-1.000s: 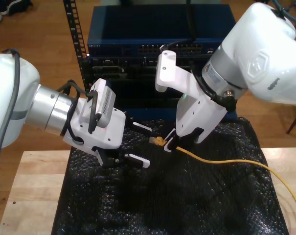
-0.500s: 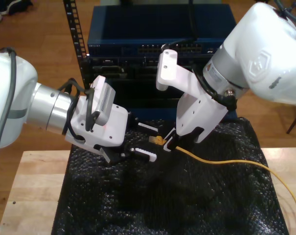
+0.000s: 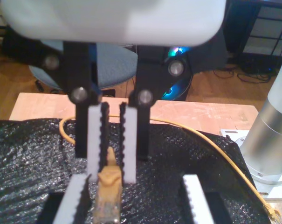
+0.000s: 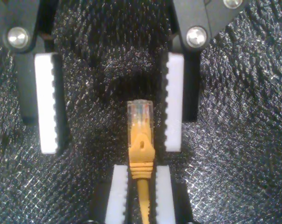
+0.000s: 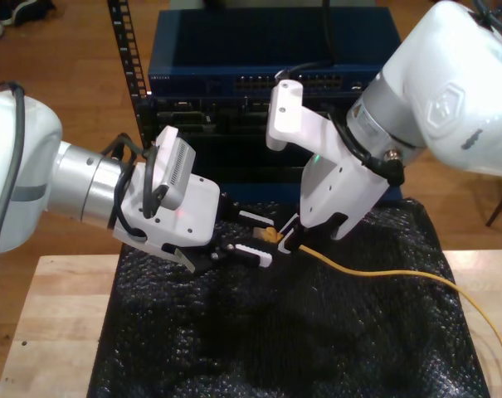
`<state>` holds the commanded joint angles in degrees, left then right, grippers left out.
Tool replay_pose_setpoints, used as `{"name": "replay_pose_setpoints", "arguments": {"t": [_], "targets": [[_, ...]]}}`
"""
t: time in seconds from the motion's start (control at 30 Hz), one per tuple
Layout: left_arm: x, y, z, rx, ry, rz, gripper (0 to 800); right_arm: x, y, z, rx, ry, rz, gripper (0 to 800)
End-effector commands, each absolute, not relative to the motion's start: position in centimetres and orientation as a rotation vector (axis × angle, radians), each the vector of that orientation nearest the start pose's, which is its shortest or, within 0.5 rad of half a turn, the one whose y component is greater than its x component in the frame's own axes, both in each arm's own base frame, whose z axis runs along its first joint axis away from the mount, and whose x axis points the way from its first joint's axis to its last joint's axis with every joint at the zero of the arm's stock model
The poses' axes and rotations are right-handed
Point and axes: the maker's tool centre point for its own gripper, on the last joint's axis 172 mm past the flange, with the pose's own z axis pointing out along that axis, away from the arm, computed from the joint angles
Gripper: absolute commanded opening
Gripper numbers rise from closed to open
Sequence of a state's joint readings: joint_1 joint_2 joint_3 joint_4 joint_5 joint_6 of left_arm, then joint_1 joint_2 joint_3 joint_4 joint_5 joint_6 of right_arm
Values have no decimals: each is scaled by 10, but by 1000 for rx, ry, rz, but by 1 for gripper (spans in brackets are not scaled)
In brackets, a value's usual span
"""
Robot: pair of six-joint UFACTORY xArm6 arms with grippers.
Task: Grab the cable and plug it in
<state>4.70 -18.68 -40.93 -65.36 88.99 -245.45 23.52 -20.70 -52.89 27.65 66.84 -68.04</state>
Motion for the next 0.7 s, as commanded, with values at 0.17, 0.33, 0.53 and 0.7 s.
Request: {"name": "replay_pose_setpoints", "arguments": {"t": [0.17, 0.33, 0.53, 0.7], "targets": [[328, -216, 309, 1462, -1442, 844, 385, 339, 258, 297, -2066, -1799, -395, 8], [329, -216, 309, 1466, -1442, 846, 328, 339, 257, 299, -2066, -1800, -401, 8], [332, -210, 310, 1479, -1423, 856, 289, 338, 258, 299, -2064, -1802, -401, 8], [332, -210, 309, 1480, -1419, 854, 261, 338, 258, 299, -2064, -1802, -401, 8]]}}
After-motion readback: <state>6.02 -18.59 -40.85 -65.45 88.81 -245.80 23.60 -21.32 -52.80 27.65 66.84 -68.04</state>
